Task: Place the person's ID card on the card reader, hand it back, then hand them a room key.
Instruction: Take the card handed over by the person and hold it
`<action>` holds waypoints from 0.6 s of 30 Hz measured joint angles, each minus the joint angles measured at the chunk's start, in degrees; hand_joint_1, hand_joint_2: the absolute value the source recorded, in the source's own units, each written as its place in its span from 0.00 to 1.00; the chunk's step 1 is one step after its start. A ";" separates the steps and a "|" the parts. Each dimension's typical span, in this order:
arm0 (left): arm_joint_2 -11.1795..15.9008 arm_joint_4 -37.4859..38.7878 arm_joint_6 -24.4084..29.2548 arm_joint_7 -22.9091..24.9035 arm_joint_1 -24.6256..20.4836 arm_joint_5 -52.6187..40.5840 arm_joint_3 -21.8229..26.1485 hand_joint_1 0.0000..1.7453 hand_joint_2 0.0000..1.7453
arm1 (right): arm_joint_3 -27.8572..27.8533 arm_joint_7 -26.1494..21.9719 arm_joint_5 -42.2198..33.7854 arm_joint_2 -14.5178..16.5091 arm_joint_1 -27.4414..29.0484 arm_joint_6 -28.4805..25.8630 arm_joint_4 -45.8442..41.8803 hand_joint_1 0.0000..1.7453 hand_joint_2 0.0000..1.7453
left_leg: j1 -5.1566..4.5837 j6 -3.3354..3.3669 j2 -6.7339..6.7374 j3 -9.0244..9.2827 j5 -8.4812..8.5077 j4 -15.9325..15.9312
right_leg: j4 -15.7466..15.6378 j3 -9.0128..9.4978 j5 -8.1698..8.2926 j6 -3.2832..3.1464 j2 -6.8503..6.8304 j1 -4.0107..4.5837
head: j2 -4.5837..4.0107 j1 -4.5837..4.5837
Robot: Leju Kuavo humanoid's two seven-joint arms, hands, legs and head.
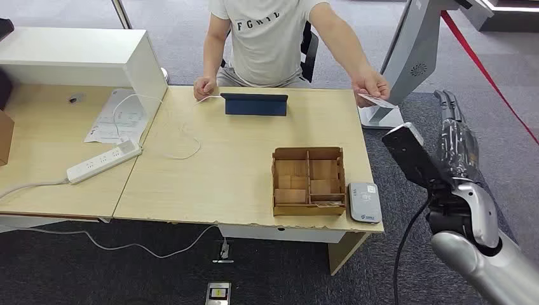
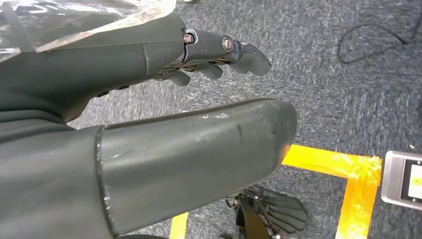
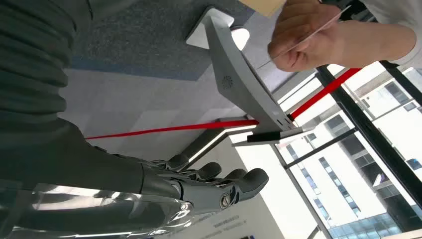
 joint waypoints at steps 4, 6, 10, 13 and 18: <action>-0.02 0.04 0.19 0.76 0.01 1.21 0.00 0.00 0.00 | 1.19 -2.22 -5.12 1.59 -1.16 -2.79 2.24 0.00 1.00 | 0.03 -0.01 -0.02 0.00 0.01 0.00 | 0.00 0.00 0.00 0.00 0.00 0.02 | 0.00 0.01; -0.09 0.05 0.56 0.74 0.02 1.63 0.00 0.00 0.00 | 1.99 -2.83 -6.50 2.44 -1.82 -4.23 3.53 0.00 1.00 | 0.04 -0.01 -0.02 -0.01 0.01 0.00 | 0.00 0.00 0.00 0.00 0.00 0.02 | 0.00 0.01; -0.93 0.12 1.92 -0.04 -0.01 2.07 0.00 0.00 0.00 | 3.75 -2.54 -6.45 3.82 -3.36 -4.77 6.31 0.00 1.00 | 0.04 -0.01 -0.01 -0.01 0.01 0.01 | -0.01 0.00 0.01 -0.01 0.00 0.02 | 0.01 0.01; -1.52 0.16 2.61 -0.14 0.00 2.45 0.00 0.00 0.00 | 4.91 -3.33 -8.33 4.72 -4.16 -5.59 8.05 0.00 1.00 | 0.04 -0.01 -0.02 -0.02 0.01 0.01 | -0.02 0.00 0.01 -0.01 0.00 0.02 | 0.01 0.02; -2.55 0.26 3.22 0.32 0.00 2.54 0.00 0.00 0.00 | 6.47 -7.50 -15.01 6.75 -5.59 -7.66 11.24 0.00 1.00 | 0.03 -0.01 -0.01 -0.02 0.00 0.01 | -0.01 0.00 0.01 -0.01 0.00 0.02 | 0.01 0.01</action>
